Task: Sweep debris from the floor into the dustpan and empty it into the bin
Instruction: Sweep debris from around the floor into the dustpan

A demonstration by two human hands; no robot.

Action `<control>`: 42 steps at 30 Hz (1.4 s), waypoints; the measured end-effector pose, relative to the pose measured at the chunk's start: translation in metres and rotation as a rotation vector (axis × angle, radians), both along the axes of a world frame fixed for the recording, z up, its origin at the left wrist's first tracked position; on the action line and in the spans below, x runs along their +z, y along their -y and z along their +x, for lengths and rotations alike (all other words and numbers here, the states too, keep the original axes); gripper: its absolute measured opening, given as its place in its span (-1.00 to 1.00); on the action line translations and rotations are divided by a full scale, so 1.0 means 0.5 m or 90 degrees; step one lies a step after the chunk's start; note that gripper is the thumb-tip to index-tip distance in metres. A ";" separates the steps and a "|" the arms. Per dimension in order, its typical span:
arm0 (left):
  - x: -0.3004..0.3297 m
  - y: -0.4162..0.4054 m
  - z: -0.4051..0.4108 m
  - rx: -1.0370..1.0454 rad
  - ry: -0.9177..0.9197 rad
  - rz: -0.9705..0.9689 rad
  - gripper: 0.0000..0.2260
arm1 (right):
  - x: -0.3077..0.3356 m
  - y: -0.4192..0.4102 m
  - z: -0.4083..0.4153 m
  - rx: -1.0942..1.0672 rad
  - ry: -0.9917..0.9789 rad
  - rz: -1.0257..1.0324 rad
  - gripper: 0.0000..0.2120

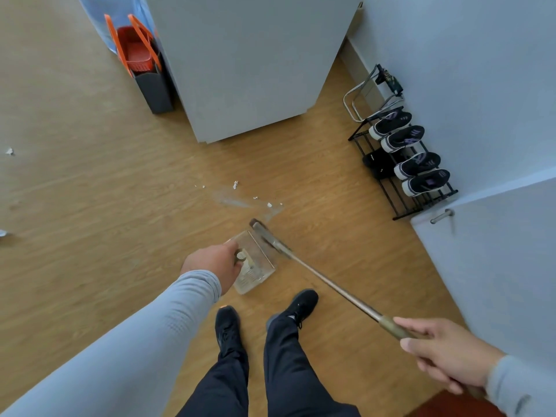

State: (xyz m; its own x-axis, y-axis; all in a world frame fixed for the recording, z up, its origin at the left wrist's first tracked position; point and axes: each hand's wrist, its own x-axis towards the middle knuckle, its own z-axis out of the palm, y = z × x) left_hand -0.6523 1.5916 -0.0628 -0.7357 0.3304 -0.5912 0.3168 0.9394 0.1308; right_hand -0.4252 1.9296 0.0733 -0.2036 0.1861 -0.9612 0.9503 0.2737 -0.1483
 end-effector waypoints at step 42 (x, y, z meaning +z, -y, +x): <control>-0.001 0.059 -0.169 0.126 -0.016 -0.010 -0.78 | -0.212 0.146 -0.268 0.269 0.015 0.096 -0.40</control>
